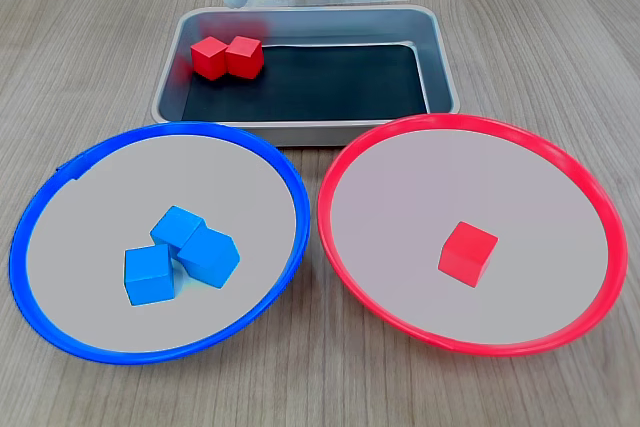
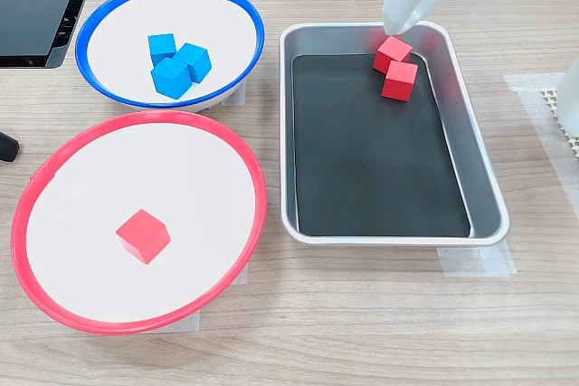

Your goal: Move six blocks tray to matching dishes

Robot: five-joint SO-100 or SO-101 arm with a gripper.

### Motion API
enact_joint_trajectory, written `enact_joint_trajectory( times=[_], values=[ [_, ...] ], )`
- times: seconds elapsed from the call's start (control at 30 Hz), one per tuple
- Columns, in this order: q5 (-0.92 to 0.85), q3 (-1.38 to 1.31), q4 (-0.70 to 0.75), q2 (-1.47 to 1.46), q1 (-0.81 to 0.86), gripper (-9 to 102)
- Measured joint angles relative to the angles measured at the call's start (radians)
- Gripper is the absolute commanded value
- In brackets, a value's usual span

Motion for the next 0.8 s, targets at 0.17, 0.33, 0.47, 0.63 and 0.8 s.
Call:
enact_joint_trajectory(
  times=[0.17,0.33,0.47,0.63,0.8],
  values=[
    [0.264,-0.014,0.04,-0.041,0.018,2],
    [0.33,0.041,0.074,-0.037,0.074,12],
    [0.37,0.101,0.078,-0.031,0.121,17],
    [0.43,0.117,0.0,-0.064,0.137,14],
    [0.465,0.112,-0.046,-0.11,0.109,14]
  ],
)
